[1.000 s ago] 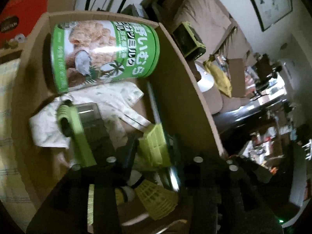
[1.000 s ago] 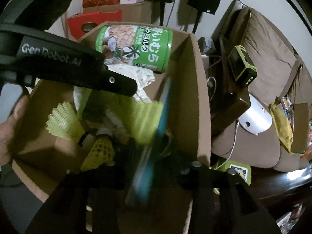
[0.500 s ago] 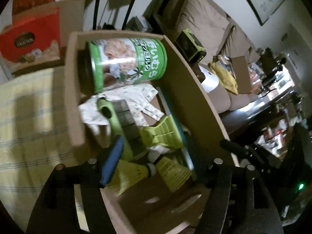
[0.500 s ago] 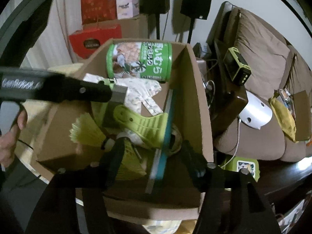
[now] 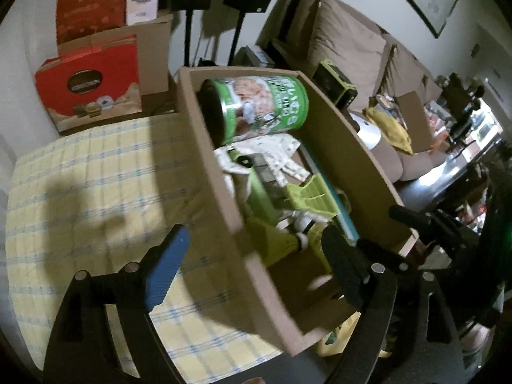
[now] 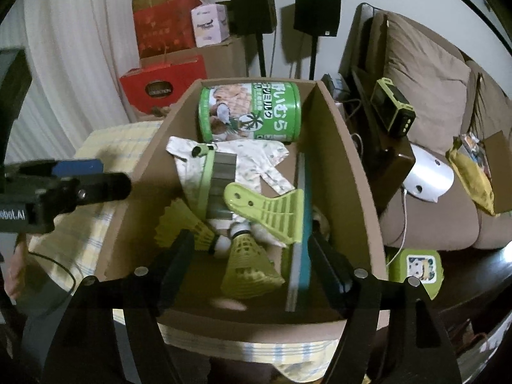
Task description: Organize objects
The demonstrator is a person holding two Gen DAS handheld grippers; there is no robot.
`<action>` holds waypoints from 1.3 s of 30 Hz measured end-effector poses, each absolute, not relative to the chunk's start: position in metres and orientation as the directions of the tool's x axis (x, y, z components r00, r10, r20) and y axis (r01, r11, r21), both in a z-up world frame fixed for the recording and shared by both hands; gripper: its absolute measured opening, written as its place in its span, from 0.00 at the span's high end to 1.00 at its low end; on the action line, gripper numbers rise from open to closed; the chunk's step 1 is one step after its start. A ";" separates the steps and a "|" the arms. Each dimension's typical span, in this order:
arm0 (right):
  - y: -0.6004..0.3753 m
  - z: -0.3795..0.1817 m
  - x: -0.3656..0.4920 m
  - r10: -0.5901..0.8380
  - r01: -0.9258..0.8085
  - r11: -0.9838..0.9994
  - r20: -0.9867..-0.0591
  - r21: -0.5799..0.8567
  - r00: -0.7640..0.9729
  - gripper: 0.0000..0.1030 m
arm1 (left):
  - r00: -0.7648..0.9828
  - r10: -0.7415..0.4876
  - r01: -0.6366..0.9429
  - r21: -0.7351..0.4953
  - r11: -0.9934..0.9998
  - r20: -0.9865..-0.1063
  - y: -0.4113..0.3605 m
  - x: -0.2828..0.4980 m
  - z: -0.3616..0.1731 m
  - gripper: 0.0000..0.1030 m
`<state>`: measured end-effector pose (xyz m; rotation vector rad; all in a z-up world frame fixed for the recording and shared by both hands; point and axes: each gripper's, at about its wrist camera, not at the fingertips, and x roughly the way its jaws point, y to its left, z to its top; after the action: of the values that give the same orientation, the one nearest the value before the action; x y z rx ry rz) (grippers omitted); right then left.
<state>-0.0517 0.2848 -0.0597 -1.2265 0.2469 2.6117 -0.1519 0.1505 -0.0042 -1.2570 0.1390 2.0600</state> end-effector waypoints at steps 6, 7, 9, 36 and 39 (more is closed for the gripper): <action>0.266 -0.060 -0.046 0.131 -0.292 -0.954 -0.767 0.076 -0.628 0.13 | -0.340 0.467 -0.574 -0.213 -0.790 -0.816 0.122 -0.143 -0.006 0.05; 0.263 -0.060 -0.045 0.129 -0.292 -0.953 -0.764 0.082 -0.632 0.10 | -0.352 0.461 -0.564 -0.209 -0.799 -0.814 0.116 -0.141 -0.007 0.01; 0.258 -0.061 -0.043 0.132 -0.300 -0.950 -0.761 0.086 -0.636 0.02 | -0.385 0.442 -0.546 -0.186 -0.817 -0.810 0.105 -0.137 -0.007 0.00; 0.197 -0.060 -0.009 0.209 -0.343 -0.938 -0.719 0.044 -0.663 0.01 | -0.542 0.314 -0.424 -0.069 -0.903 -0.779 0.015 -0.080 -0.014 0.00; 0.191 -0.060 -0.002 0.215 -0.351 -0.935 -0.712 0.047 -0.668 0.01 | -0.566 0.296 -0.408 -0.051 -0.912 -0.770 0.009 -0.073 -0.014 0.00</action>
<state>-0.0024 0.1911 -0.0601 -1.0775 0.2578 2.6030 -0.0732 0.0086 -0.0140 -1.1779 0.1860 2.4673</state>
